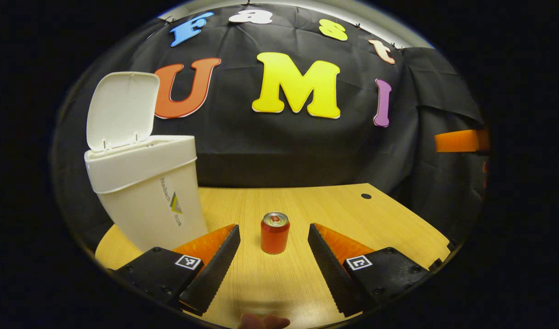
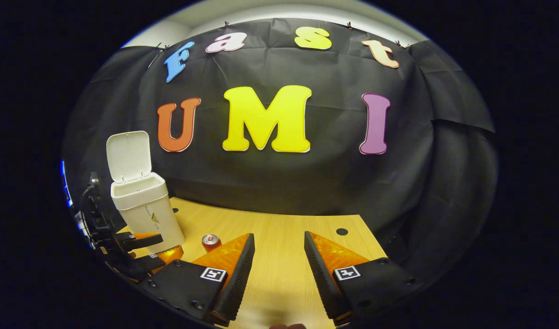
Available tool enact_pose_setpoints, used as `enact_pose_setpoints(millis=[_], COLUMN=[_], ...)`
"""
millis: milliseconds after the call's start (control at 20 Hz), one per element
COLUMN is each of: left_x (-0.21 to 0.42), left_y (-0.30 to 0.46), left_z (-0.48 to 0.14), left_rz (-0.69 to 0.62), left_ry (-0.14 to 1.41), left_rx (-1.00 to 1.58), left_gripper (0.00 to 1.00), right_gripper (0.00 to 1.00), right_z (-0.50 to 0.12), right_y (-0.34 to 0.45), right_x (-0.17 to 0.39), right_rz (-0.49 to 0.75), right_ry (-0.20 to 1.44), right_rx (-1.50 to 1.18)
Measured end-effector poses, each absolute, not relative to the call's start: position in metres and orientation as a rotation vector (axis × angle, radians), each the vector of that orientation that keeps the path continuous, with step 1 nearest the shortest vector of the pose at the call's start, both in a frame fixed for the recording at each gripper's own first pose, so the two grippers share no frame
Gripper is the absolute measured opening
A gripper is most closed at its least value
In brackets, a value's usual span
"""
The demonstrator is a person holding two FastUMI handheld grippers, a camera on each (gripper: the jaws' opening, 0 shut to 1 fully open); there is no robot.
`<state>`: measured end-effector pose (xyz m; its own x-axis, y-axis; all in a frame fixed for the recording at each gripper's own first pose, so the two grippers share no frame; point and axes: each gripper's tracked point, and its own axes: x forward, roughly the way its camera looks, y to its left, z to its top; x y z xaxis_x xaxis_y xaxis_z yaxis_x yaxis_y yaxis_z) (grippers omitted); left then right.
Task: Press the lid of the desktop garbage bin to open it, pick up the crumpled paper on the desktop and throw it into the bin, then pick up the pop can on the desktop and drop it into the bin, and finally close the garbage bin lid.
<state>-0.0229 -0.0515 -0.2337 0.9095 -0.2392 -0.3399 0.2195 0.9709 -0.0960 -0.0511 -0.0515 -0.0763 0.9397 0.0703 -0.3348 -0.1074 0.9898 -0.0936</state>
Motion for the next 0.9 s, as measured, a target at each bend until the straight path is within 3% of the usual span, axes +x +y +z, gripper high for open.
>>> enact_pose_setpoints(millis=[600,900], left_x=[0.035,0.052], left_y=[-0.073,-0.077], left_z=[-0.336,-0.357], left_rz=[-0.189,-0.182], left_ry=[0.483,0.506], left_rx=[-0.039,-0.010], left_gripper=[0.99,0.99], right_gripper=[0.70,0.71], right_z=[-0.095,-0.109], right_y=[-0.112,-0.104], right_x=[-0.069,-0.066], right_rz=[-0.038,-0.025], right_ry=[0.428,0.475], right_rx=[-0.168,-0.174])
